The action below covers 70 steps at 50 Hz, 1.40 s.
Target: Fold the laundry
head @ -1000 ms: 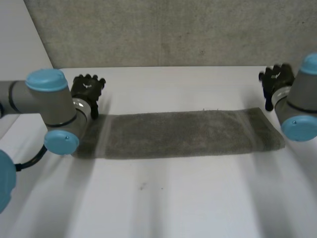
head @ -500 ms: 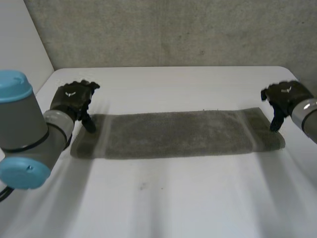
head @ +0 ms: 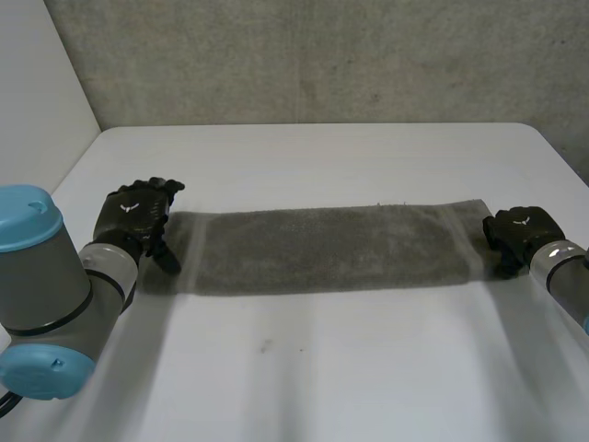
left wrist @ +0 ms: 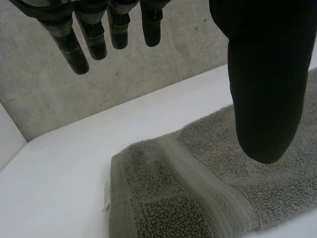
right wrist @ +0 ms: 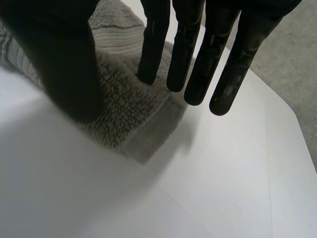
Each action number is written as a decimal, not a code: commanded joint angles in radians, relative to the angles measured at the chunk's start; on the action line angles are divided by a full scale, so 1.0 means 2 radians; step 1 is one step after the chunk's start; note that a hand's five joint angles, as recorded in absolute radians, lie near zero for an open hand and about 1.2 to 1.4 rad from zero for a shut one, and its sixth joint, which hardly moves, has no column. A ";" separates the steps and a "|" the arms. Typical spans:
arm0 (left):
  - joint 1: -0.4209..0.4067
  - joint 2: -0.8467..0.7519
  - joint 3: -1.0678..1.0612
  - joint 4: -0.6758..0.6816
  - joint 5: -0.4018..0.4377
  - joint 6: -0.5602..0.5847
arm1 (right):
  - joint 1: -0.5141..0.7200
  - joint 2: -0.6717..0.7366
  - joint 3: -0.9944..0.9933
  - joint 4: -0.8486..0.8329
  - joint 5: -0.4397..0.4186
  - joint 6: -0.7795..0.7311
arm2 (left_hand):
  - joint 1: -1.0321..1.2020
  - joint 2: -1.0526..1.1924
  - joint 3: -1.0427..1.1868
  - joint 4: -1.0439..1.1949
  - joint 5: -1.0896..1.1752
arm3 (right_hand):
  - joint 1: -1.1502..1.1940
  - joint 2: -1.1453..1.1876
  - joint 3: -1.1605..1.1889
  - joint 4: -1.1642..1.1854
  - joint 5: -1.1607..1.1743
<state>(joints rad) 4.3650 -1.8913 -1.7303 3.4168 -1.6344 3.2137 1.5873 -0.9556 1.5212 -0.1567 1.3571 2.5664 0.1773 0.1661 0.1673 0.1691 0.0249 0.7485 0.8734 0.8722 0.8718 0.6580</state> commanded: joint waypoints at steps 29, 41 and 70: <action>-0.002 0.001 -0.001 -0.001 -0.002 0.000 | 0.071 -0.094 -0.048 -0.060 0.073 -0.118 | -0.001 0.005 0.004 0.003 -0.012 | 0.324 0.261 0.262 0.262 0.282; 0.002 0.009 -0.001 -0.001 -0.002 -0.001 | 0.301 0.010 -0.121 -0.123 -0.039 -0.124 | -0.001 0.005 0.004 0.003 -0.012 | 0.324 0.261 0.262 0.262 0.282; -0.017 0.009 -0.012 0.000 0.002 0.000 | 0.292 -0.067 -0.039 -0.115 0.041 0.086 | -0.001 0.004 0.004 0.003 -0.012 | -0.287 -0.349 -0.349 -0.349 -0.329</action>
<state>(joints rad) 4.3506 -1.8738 -1.7521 3.4161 -1.6319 3.2137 2.2683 -0.9103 1.3002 -0.4040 1.3383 2.4757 0.1773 0.1655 0.1673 0.1691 0.0248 0.2116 0.2295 0.2136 0.2349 0.0744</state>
